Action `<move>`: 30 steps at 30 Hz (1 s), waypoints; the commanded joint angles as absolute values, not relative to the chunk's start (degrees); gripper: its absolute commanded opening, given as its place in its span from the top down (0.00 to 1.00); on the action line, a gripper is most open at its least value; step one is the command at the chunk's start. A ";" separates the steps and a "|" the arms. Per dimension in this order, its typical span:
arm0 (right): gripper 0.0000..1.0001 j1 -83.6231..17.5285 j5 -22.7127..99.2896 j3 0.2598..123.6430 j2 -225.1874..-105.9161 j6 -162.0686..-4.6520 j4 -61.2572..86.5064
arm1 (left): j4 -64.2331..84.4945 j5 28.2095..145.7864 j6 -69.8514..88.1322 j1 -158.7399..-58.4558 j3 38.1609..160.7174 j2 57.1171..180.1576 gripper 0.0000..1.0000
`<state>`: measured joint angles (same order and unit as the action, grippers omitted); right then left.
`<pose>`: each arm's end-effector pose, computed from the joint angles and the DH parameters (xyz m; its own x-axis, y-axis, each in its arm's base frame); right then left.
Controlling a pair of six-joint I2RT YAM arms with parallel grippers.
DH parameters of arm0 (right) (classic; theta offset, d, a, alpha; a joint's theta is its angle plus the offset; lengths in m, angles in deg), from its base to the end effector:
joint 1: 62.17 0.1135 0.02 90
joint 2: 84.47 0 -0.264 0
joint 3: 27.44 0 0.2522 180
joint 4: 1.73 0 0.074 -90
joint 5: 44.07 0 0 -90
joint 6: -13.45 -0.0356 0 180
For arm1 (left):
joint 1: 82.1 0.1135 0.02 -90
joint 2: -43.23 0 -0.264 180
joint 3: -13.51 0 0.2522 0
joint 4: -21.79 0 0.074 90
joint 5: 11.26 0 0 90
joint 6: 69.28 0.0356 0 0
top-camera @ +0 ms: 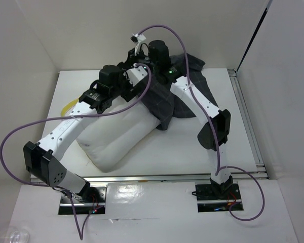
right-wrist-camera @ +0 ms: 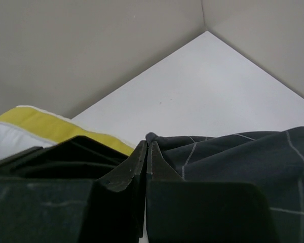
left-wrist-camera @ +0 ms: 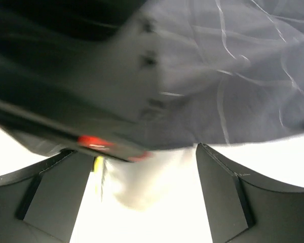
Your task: Put the pillow into the pillowcase
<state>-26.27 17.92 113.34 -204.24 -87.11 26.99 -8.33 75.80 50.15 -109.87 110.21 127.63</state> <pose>0.3879 0.3014 0.4189 -0.2708 0.0037 -0.9626 -0.8596 0.4492 0.2435 0.3061 -0.1591 0.3964 -0.0284 0.5696 -0.8215 0.5007 0.7194 0.4815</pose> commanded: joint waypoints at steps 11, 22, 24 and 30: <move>1.00 -25.17 14.29 109.98 -198.03 -87.27 22.31 | -25.34 62.21 32.25 -105.84 135.26 134.98 0.01; 1.00 -27.02 19.73 107.34 -196.71 -84.81 21.79 | -33.74 64.67 22.65 -99.32 138.29 135.10 0.01; 1.00 -28.42 21.05 106.03 -196.71 -83.67 21.09 | -31.45 68.25 24.23 -99.32 133.28 132.54 0.01; 1.00 -31.06 23.60 104.71 -198.46 -81.48 18.45 | -26.87 71.96 30.12 -103.80 124.48 124.81 0.01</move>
